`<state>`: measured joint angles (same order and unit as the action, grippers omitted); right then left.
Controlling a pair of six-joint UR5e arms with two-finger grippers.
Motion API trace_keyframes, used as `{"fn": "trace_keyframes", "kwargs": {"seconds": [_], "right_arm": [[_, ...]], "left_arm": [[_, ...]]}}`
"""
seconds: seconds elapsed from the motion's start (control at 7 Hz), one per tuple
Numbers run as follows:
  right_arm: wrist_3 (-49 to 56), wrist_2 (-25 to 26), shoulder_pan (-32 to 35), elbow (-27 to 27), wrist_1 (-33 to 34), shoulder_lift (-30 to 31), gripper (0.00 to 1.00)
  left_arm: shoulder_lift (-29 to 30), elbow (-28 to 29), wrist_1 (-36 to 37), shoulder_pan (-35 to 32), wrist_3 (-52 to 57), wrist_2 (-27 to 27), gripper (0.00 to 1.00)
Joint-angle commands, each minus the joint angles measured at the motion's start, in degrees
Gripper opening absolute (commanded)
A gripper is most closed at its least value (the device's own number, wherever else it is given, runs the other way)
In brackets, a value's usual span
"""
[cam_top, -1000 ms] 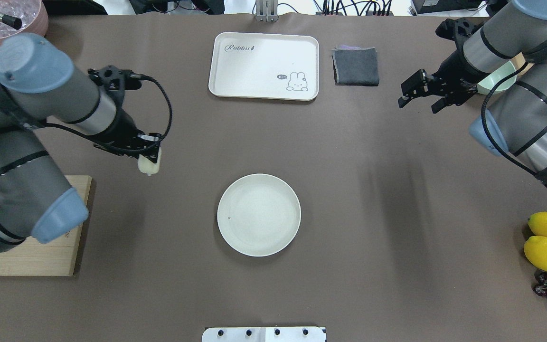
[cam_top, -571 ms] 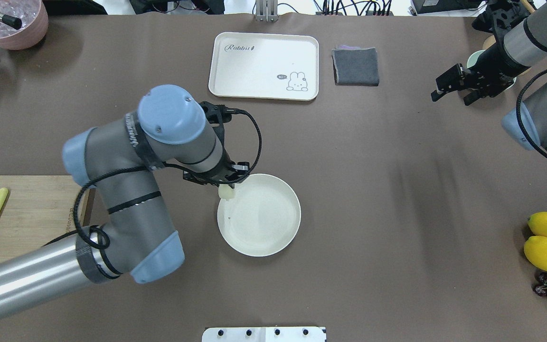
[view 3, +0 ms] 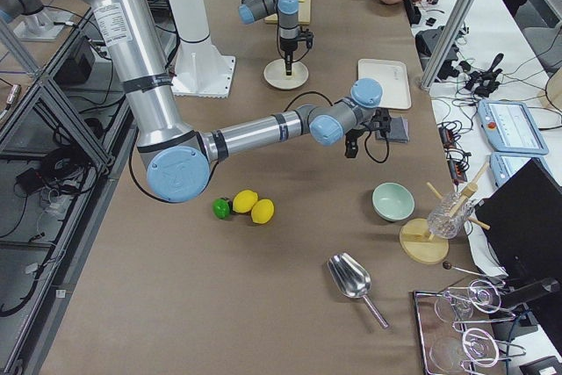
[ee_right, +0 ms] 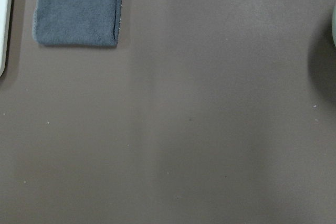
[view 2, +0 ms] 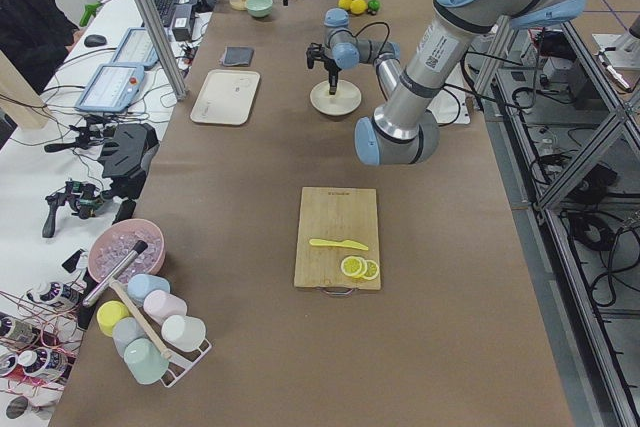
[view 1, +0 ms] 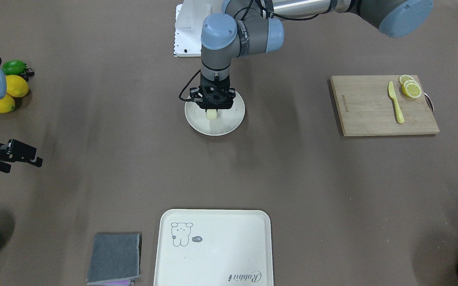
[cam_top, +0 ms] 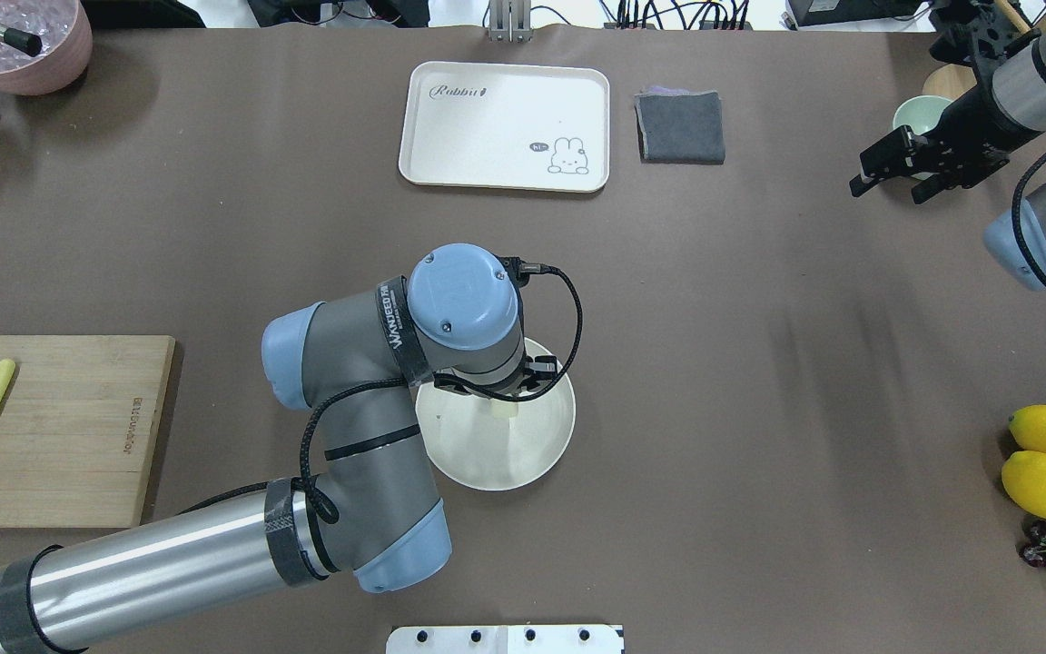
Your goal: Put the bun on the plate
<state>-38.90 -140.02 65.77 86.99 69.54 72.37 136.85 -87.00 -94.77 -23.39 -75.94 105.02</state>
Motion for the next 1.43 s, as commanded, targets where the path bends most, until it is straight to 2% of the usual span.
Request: {"fn": "trace_keyframes", "kwargs": {"seconds": [0.0,0.14,0.29,0.43,0.57,0.71,0.86,1.29], "right_arm": [[0.3,0.0,-0.3,0.0,1.0,0.1,1.00],[0.3,-0.1,-0.2,0.0,1.1,0.1,1.00],[0.3,-0.1,0.0,0.1,1.1,0.1,1.00],[0.3,0.0,0.2,0.1,1.1,0.1,1.00],[0.3,0.0,0.6,0.1,1.2,0.1,1.00],[0.4,0.2,1.5,0.1,1.3,0.2,1.00],[2.5,0.5,2.8,0.1,3.5,0.2,1.00],[28.3,0.7,13.1,-0.6,20.0,0.3,1.00]], "left_arm": [[-0.4,0.9,-0.7,0.3,0.0,-0.2,0.45],[-0.7,0.4,-0.6,0.1,0.3,-0.3,0.68],[-0.6,-0.3,-0.3,-0.6,0.6,0.1,0.97],[-1.3,-1.7,0.4,-1.9,0.8,0.2,0.97],[-3.8,-6.3,3.9,-3.8,4.3,0.4,0.97],[-5.9,-10.9,10.2,-8.7,11.0,4.7,0.97],[-9.8,-15.0,13.0,-14.6,19.2,9.6,0.98],[-24.1,-17.1,13.0,-33.5,50.3,19.8,0.98]]}}
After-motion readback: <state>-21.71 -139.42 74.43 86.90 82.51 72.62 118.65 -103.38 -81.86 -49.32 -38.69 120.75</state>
